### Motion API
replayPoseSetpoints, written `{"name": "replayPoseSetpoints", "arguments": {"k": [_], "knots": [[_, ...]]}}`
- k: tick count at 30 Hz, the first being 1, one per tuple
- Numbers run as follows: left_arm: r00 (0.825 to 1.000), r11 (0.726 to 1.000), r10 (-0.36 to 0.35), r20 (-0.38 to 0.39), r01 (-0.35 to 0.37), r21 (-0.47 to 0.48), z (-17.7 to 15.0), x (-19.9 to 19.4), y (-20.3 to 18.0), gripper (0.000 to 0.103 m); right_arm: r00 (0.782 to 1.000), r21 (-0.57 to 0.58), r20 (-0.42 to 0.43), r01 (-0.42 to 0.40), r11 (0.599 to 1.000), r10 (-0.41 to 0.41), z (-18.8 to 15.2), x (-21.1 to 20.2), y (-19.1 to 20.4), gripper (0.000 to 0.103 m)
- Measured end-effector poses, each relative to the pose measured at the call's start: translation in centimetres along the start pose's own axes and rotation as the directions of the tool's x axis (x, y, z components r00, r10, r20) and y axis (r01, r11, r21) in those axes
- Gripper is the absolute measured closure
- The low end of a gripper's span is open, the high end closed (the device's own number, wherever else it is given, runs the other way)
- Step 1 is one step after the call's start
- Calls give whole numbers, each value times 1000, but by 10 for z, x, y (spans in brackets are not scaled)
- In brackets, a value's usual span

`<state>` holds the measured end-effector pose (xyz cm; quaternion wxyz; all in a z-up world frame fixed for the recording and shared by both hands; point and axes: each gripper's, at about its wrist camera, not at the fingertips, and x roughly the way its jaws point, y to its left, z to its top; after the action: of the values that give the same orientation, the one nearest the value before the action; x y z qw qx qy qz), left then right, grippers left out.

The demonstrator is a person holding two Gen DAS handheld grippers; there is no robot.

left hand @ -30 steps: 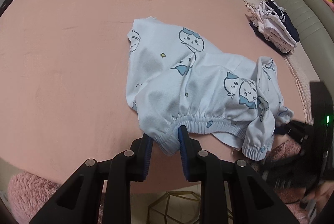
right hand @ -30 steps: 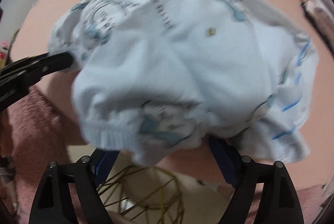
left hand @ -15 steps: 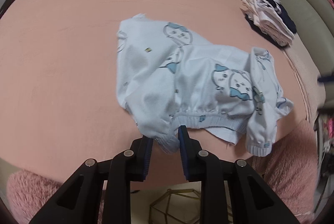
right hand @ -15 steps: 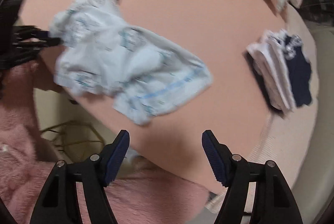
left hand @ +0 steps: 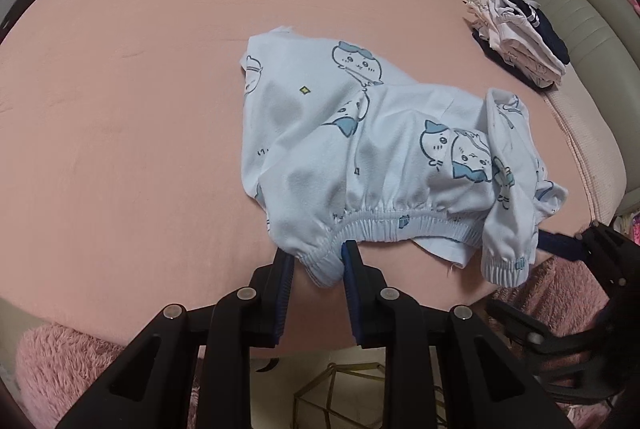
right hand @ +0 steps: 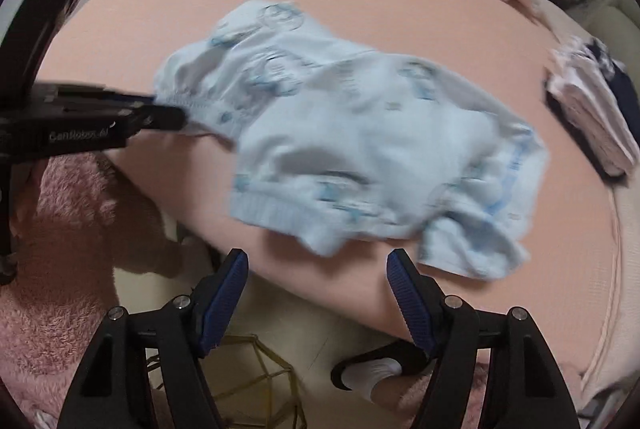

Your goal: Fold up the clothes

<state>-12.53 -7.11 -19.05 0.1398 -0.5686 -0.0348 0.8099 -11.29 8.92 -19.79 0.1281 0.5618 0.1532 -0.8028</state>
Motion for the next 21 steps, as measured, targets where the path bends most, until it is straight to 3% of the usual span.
{"name": "replayPoseSetpoints", "arguments": {"k": [3, 4, 6, 10, 12, 16, 21], "knots": [[1000, 1000, -4, 2, 4, 3, 1, 0, -1, 81, 989, -30, 33, 142, 989, -141, 10, 11, 7, 32], [1000, 1000, -4, 3, 4, 9, 1, -1, -2, 81, 987, -11, 32, 155, 988, -155, 12, 13, 3, 33], [1000, 1000, -3, 4, 3, 21, 0, -3, -4, 81, 991, 55, 11, 136, 989, -137, 17, 17, -9, 60], [999, 998, 33, 6, -34, 62, 0, -6, -11, 81, 997, 276, -18, -73, 958, 81, 15, 12, -48, 71], [998, 995, 58, 8, -58, 79, 0, -8, -17, 81, 992, 324, -16, -114, 939, 126, 11, 10, -62, 82], [996, 989, 89, 24, -91, 114, -1, -7, -28, 81, 989, 320, 33, -147, 936, 144, 4, 3, -69, 82], [995, 990, 99, 3, -99, 100, -1, 5, -26, 81, 985, 305, -28, -151, 940, 168, 4, 11, -61, 82]]}}
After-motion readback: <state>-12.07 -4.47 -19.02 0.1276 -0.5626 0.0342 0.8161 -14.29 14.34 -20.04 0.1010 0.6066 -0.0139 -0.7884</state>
